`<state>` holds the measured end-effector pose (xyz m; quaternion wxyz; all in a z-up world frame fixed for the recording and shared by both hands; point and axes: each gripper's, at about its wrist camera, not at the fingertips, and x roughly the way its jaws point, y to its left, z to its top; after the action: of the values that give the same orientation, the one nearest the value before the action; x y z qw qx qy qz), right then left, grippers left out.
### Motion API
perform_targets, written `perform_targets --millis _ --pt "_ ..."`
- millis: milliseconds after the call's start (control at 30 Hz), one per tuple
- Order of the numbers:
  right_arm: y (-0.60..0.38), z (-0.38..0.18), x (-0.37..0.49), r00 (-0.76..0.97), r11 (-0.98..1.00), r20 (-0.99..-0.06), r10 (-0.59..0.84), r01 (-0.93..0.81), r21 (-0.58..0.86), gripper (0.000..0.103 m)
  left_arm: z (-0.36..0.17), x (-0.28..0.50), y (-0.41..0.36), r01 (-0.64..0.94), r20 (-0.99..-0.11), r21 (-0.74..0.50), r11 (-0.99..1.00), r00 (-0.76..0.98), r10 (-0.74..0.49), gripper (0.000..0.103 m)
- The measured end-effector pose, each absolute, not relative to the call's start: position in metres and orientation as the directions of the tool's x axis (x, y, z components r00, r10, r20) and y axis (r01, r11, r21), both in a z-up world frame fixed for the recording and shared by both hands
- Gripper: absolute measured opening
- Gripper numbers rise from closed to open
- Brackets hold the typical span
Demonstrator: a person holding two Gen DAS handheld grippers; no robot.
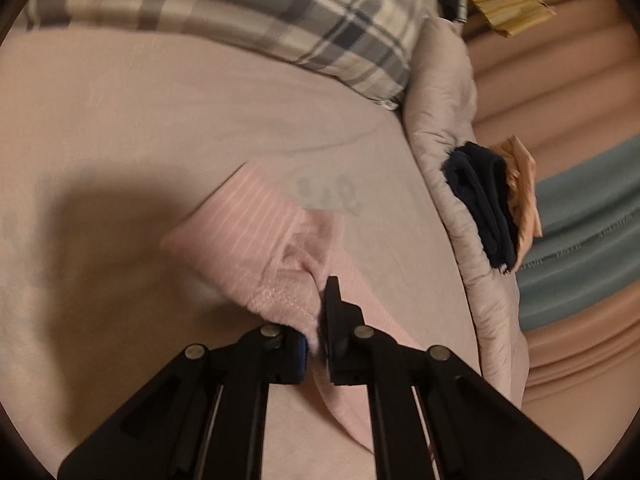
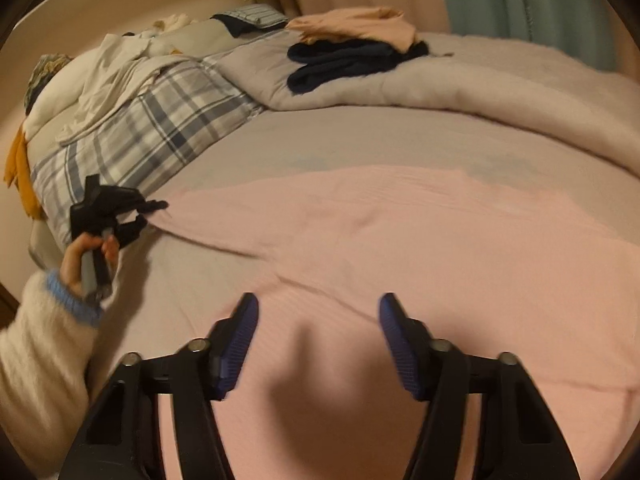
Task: Fold small clothes
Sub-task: 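Fold the held sleeve across the shirt body with the left gripper and release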
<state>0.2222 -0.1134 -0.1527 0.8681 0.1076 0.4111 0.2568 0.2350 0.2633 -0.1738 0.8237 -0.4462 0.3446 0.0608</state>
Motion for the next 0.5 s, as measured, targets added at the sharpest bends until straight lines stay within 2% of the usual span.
perform_targets --millis 67,167,367,500 --pt "-0.101 -0.162 0.237 0.505 0.839 -0.670 0.544 -0.346 0.421 0.032 -0.160 0.238 0.256 -0.367 -0.608 -0.680 0.636 0.766 -0.209 0.006" --pt "-0.084 -0.180 0.259 0.485 0.856 -0.706 0.516 -0.301 0.420 0.024 -0.134 0.240 0.242 -0.293 -0.585 -0.653 0.698 0.781 -0.219 0.006" --pt "-0.066 -0.186 0.263 0.452 0.874 -0.751 0.480 -0.313 0.371 0.024 -0.080 0.249 0.184 -0.115 -0.531 -0.600 0.792 0.797 -0.287 0.006" --pt "-0.098 -0.173 0.249 0.468 0.861 -0.722 0.509 -0.260 0.438 0.024 -0.049 0.252 0.111 0.054 -0.502 -0.560 0.826 0.771 -0.391 0.006"
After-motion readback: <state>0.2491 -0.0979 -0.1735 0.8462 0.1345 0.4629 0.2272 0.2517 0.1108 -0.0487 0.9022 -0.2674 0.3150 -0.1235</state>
